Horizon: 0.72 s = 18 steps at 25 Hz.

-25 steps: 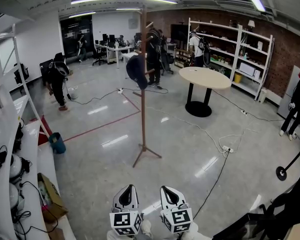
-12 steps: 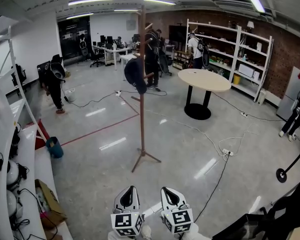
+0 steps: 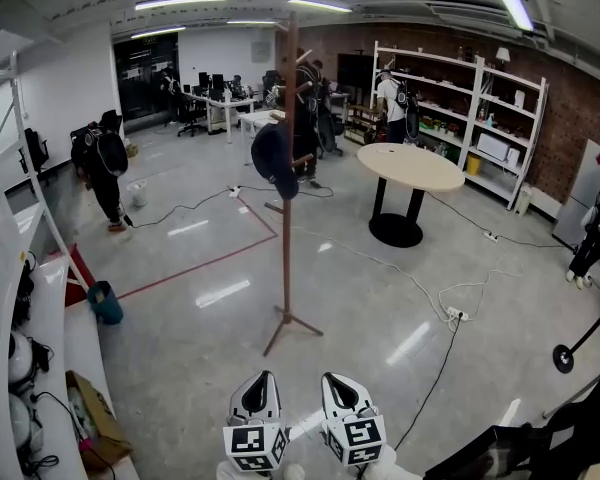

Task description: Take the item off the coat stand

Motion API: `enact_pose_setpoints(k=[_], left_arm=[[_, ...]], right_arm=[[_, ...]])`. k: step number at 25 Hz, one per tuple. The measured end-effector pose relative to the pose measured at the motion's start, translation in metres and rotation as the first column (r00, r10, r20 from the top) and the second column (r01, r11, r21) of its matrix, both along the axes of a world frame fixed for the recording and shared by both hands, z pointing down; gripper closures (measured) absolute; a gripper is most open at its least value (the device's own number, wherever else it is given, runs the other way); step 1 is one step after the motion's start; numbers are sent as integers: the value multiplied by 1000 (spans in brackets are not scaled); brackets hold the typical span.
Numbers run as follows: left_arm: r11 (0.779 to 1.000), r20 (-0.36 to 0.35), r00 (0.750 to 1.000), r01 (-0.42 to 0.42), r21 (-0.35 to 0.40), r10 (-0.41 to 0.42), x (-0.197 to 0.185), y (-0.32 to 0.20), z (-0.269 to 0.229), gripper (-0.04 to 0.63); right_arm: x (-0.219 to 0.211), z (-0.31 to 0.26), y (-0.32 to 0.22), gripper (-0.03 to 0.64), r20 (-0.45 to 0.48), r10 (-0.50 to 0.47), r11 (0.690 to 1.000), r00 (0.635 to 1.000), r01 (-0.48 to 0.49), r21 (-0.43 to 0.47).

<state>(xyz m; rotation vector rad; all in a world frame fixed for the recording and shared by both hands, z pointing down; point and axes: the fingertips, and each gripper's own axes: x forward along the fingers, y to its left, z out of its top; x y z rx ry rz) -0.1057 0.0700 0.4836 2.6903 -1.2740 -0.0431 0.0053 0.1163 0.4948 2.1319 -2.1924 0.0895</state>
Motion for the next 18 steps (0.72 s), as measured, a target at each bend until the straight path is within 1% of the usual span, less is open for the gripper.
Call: enact_pose_setpoints(k=[5,10,18], left_arm=[[1000,-1,1000,-16,8,16,3,-30,-2,595],[999,-5,999,-50,18,50,11,-51,-3,595],[998,-4,998,-68,-12,68,13,-71,7,595]], right_arm=[[-1,-2,-32,607,-3,2,1000,1000,-2,7],[2,0,-58,607,-5,10,1000,1000,-10,-2],[7,8,-77,607,1,31,999,1000,-31,-24]])
